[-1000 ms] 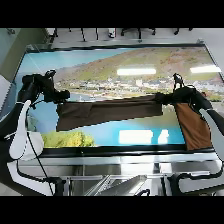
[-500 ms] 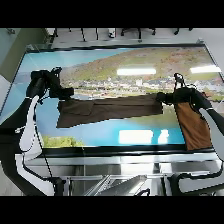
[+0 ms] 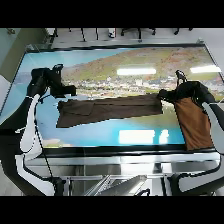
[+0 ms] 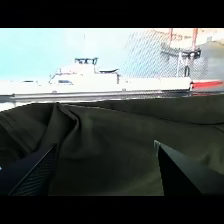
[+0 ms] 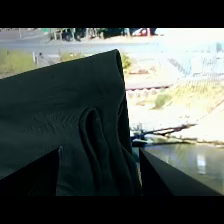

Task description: Fold the shirts.

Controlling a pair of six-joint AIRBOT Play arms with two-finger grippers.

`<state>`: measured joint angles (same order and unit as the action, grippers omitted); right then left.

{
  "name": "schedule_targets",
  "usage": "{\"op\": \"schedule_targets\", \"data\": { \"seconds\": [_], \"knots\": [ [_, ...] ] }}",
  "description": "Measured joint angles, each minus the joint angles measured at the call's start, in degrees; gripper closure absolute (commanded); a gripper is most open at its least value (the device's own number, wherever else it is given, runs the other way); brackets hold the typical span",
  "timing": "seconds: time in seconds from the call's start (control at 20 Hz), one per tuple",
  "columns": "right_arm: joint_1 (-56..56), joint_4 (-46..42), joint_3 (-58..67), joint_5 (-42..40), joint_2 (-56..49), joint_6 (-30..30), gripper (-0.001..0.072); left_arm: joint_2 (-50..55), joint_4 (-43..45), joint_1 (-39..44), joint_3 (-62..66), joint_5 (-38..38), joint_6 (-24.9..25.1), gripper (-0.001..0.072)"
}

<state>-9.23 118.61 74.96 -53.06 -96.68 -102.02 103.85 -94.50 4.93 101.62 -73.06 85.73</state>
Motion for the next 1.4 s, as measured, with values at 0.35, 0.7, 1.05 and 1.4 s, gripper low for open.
{"op": "schedule_targets", "data": {
  "seconds": [0.35,0.7,1.05,1.4],
  "knots": [
    [-2.71,7.80,7.85,-9.53,-9.57,-1.27,0.0336,-0.50,-1.40,-1.27,13.42,-11.10,0.00,0.0590],
    [-2.97,11.58,9.05,-12.92,-13.29,-5.68,0.0695,-5.40,-15.89,1.46,9.42,-6.12,0.07,0.0611],
    [-3.15,11.74,9.55,-16.55,-3.80,-7.13,0.0695,-2.40,-20.44,15.04,-0.90,7.32,0.72,0.0693],
    [-3.48,12.98,10.38,-23.10,15.26,-7.26,0.0695,13.44,-21.16,30.38,5.11,17.20,0.17,0.0693]
  ]
}}
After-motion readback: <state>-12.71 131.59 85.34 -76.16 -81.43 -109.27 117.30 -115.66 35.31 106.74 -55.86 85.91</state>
